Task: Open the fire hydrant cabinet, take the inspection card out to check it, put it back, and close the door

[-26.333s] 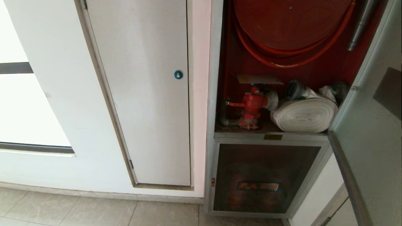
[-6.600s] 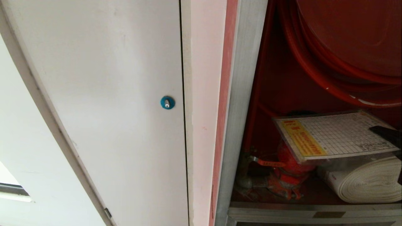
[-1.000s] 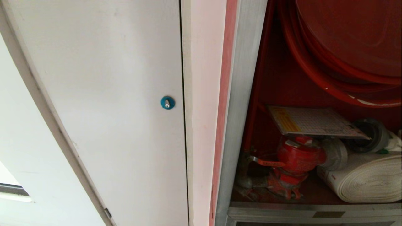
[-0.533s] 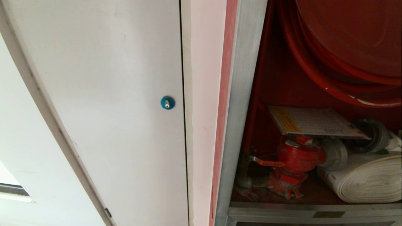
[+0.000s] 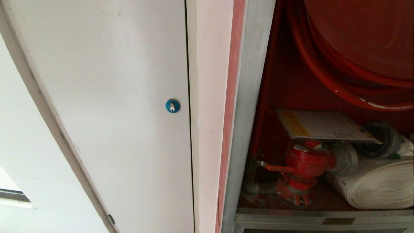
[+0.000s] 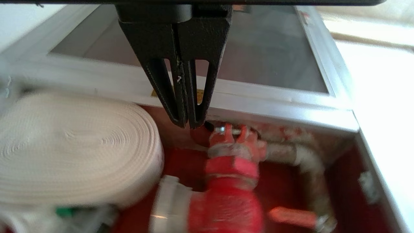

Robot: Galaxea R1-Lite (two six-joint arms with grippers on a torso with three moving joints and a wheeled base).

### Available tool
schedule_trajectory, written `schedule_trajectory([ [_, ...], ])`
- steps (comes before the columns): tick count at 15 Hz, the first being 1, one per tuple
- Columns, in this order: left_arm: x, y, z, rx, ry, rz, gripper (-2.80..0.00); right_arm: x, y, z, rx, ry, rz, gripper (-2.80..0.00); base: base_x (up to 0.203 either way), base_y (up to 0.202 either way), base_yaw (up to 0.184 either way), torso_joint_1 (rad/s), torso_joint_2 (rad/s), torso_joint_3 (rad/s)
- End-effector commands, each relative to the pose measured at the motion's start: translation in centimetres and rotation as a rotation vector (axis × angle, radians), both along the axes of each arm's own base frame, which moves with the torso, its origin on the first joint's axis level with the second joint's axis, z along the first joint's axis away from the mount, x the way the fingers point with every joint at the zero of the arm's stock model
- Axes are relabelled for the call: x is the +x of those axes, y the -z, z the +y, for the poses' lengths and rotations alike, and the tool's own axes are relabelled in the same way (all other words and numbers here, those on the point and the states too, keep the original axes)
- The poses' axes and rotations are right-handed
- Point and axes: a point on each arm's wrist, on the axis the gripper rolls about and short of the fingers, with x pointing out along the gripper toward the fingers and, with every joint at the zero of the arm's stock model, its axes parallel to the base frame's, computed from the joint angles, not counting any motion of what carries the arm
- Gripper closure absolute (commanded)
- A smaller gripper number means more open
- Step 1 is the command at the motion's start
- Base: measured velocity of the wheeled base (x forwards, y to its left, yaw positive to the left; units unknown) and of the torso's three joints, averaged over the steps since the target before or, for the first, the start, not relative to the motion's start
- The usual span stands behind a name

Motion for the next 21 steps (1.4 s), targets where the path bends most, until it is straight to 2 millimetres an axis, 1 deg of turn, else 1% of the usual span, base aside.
schedule_trajectory([
  [1, 0.01, -0.01, 0.0, 0.0, 0.0, 0.001, 0.0, 0.01, 0.09, 0.05, -0.021, -0.021, 0.001, 0.0, 0.0, 0.0, 0.0, 0.0, 0.0, 0.0],
  [9, 0.0, 0.0, 0.0, 0.0, -0.002, 0.004, 0.0, 0.01, 0.1, 0.04, -0.003, -0.019, 0.003, 0.0, 0.0, 0.0, 0.0, 0.0, 0.0, 0.0],
  [11, 0.0, 0.0, 0.0, 0.0, -0.002, 0.004, 0.0, 0.01, 0.1, 0.04, 0.031, -0.019, 0.005, 0.0, 0.0, 0.0, 0.0, 0.0, 0.0, 0.0],
  [20, 0.0, -0.01, 0.0, 0.0, -0.002, 0.003, 0.0, 0.01, 0.1, 0.04, 0.031, -0.018, 0.005, 0.0, 0.0, 0.0, 0.0, 0.0, 0.0, 0.0],
  [21, 0.0, 0.0, 0.0, 0.0, -0.002, 0.004, 0.0, 0.01, 0.1, 0.04, 0.031, -0.018, 0.005, 0.0, -0.096, 0.0, -0.002, 0.021, 0.01, -0.002],
])
